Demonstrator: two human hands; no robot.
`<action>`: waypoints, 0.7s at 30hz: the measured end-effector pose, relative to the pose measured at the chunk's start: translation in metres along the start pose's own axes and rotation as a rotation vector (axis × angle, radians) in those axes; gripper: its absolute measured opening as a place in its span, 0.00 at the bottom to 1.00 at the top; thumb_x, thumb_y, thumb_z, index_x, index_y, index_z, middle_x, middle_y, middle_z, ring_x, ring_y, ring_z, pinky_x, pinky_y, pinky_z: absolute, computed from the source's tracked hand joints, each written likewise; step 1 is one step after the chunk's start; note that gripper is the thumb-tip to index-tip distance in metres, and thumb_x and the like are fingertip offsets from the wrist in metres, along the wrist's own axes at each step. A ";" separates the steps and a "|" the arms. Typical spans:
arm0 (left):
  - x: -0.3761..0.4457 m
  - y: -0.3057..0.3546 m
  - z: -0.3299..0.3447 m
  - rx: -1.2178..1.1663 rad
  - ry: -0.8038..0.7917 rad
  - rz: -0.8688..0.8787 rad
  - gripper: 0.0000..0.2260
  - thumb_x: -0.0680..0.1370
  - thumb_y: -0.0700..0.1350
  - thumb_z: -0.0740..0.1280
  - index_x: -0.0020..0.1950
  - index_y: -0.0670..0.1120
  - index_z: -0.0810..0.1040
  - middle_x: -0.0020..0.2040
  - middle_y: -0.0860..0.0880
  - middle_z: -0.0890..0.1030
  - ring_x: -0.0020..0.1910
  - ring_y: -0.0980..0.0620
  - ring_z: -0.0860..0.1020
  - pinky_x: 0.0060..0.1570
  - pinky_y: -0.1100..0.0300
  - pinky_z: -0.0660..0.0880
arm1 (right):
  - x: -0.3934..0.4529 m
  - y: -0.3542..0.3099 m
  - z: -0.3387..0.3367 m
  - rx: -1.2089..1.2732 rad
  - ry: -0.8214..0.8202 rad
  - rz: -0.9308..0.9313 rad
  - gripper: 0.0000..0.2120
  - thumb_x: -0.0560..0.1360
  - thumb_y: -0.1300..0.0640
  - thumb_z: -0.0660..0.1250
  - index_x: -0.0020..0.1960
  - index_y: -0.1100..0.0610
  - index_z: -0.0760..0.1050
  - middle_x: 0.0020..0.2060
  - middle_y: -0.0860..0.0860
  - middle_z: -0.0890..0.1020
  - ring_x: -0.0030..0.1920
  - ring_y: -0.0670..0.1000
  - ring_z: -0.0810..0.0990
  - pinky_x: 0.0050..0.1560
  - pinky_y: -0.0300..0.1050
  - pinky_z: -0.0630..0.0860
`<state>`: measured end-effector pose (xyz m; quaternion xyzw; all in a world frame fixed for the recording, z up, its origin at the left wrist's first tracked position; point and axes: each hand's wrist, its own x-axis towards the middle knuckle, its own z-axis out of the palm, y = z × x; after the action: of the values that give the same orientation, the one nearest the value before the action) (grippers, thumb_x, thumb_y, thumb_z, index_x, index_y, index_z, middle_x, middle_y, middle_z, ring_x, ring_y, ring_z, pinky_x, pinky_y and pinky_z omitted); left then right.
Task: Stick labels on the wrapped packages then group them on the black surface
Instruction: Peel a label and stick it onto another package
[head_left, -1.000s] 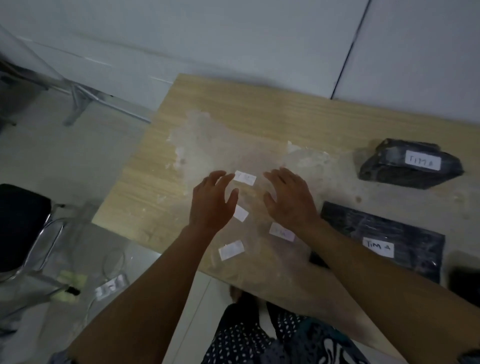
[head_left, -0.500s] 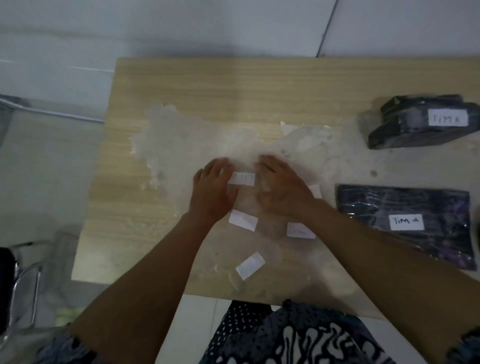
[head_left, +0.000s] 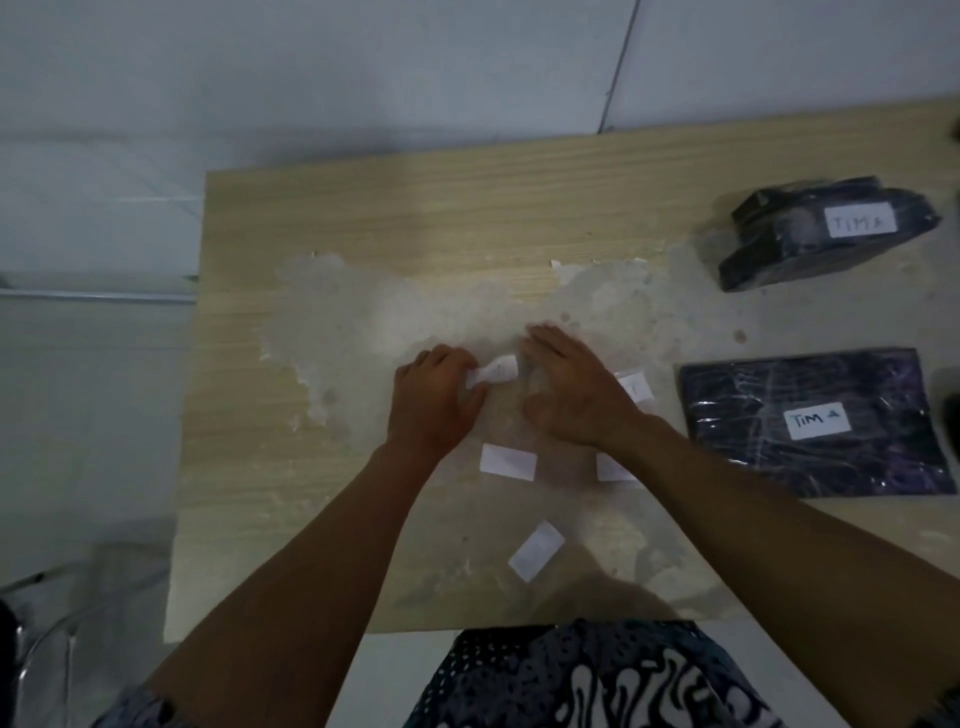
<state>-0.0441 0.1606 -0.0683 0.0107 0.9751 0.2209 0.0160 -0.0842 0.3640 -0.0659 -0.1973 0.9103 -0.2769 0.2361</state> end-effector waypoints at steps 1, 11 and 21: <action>0.001 0.002 -0.003 -0.078 0.009 -0.065 0.12 0.72 0.50 0.71 0.51 0.45 0.80 0.46 0.48 0.81 0.45 0.47 0.79 0.44 0.54 0.75 | -0.002 -0.005 -0.002 0.075 0.064 0.015 0.38 0.73 0.51 0.71 0.79 0.53 0.59 0.78 0.50 0.61 0.78 0.50 0.55 0.78 0.52 0.56; 0.011 0.039 -0.027 -0.506 0.099 -0.167 0.14 0.73 0.50 0.74 0.56 0.48 0.78 0.49 0.55 0.81 0.47 0.60 0.78 0.47 0.69 0.74 | 0.000 -0.054 -0.020 0.850 0.452 0.402 0.08 0.74 0.53 0.74 0.45 0.58 0.79 0.36 0.45 0.78 0.37 0.41 0.76 0.40 0.33 0.71; 0.010 0.086 -0.050 -0.812 -0.060 -0.444 0.20 0.75 0.64 0.66 0.43 0.48 0.83 0.40 0.52 0.84 0.43 0.53 0.82 0.47 0.57 0.77 | -0.053 -0.032 -0.030 0.000 0.776 -0.098 0.04 0.74 0.56 0.71 0.48 0.55 0.81 0.46 0.50 0.84 0.49 0.50 0.80 0.51 0.47 0.76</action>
<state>-0.0547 0.2163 0.0138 -0.1992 0.7873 0.5759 0.0940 -0.0500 0.3778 -0.0070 -0.1211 0.9214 -0.3420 -0.1394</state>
